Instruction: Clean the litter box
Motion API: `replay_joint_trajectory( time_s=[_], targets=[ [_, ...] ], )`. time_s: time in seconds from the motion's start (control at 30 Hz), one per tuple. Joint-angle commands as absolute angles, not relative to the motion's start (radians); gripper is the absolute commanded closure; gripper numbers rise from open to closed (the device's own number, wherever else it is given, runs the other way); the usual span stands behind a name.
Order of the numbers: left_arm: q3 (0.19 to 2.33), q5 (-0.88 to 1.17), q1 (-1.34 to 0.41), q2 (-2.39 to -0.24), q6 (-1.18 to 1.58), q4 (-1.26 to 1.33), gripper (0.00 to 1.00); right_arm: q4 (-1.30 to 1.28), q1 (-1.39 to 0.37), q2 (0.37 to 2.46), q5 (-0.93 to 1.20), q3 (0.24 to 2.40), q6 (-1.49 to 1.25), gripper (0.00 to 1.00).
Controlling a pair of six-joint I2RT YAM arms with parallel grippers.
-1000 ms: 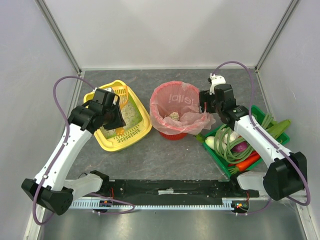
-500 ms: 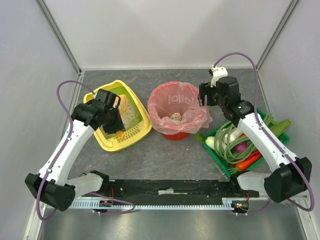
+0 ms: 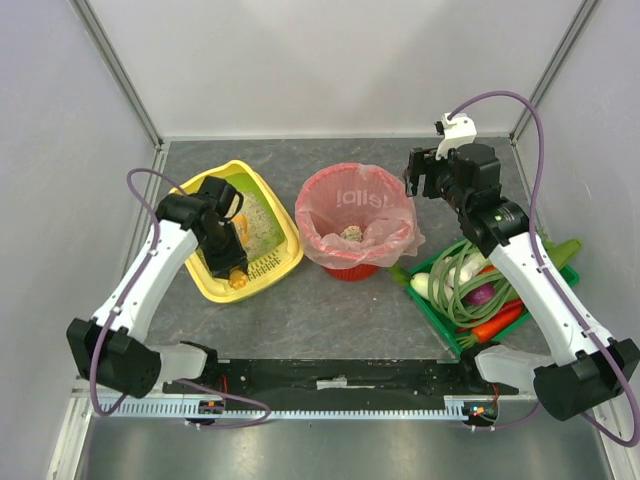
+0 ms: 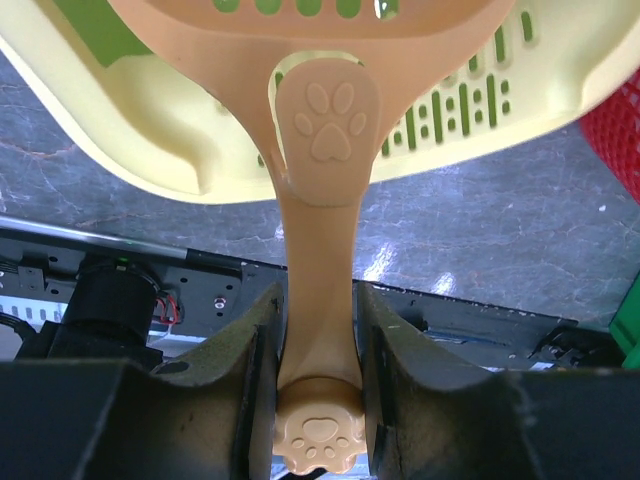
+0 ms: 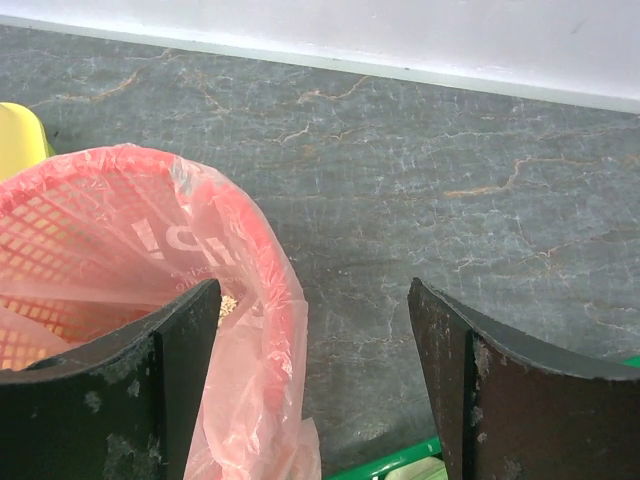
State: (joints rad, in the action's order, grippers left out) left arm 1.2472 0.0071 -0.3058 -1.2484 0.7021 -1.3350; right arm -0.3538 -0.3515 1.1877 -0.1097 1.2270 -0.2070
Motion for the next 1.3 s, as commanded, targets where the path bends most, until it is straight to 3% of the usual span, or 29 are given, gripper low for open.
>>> replay_joint_trajectory(
  time_s=[0.0,0.23,0.63,1.27],
  targets=[
    [1.337,0.025,-0.272,-1.327,0.674,-1.460,0.98,-0.342,-0.353,1.184,-0.135,1.258,-0.232,0.16],
    [1.422,0.139,-0.120,-1.442,0.683,-1.457,0.98,-0.347,-0.353,1.190,-0.161,1.256,-0.203,0.16],
    [1.555,0.227,-0.104,-1.655,0.795,-1.537,0.98,-0.345,-0.353,1.209,-0.238,1.269,-0.181,0.16],
    [1.324,0.233,-0.026,-1.603,0.891,-1.488,0.98,-0.344,-0.351,1.305,-0.307,1.362,-0.092,0.16]
  ],
)
